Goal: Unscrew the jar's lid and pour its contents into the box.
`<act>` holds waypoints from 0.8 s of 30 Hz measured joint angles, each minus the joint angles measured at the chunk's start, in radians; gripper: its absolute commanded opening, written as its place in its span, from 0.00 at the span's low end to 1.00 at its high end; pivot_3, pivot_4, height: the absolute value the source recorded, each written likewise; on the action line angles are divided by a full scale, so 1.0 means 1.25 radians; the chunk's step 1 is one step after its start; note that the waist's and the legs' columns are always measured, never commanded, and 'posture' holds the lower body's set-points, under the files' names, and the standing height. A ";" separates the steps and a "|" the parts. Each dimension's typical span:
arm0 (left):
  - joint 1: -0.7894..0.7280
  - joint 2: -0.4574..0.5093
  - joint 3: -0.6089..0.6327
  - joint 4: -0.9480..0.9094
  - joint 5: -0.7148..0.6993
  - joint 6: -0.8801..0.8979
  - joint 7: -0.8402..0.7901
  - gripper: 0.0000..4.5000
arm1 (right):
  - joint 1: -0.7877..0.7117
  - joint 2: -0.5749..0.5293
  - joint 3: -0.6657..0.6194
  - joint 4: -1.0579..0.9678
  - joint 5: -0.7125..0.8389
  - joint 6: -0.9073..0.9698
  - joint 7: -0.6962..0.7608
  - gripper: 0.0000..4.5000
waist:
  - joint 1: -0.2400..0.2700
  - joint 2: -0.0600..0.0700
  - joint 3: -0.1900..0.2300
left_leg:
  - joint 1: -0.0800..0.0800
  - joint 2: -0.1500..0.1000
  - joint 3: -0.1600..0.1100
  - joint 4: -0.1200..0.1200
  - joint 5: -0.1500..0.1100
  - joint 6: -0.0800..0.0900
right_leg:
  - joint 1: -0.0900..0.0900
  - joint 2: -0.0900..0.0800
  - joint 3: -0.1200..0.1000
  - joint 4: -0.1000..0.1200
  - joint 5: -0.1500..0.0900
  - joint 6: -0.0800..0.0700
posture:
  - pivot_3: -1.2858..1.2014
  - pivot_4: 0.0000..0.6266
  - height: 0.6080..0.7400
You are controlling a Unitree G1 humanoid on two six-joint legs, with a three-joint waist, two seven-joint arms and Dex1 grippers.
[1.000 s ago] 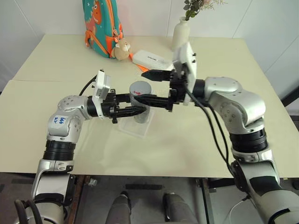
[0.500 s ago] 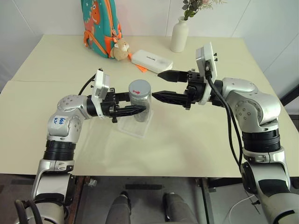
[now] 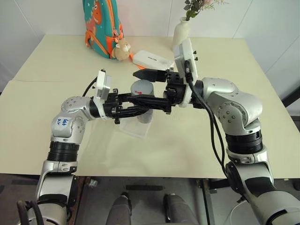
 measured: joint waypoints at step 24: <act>0.007 -0.013 0.007 0.003 -0.005 0.000 0.014 0.44 | -0.024 -0.103 -0.022 0.135 -0.021 -0.080 0.161 0.99 | 0.000 0.000 0.000 | 0.000 0.000 0.000 0.000 0.000 0.000 | 0.000 0.000 0.000 0.000 0.000 0.000 | 0.52 0.24 1.00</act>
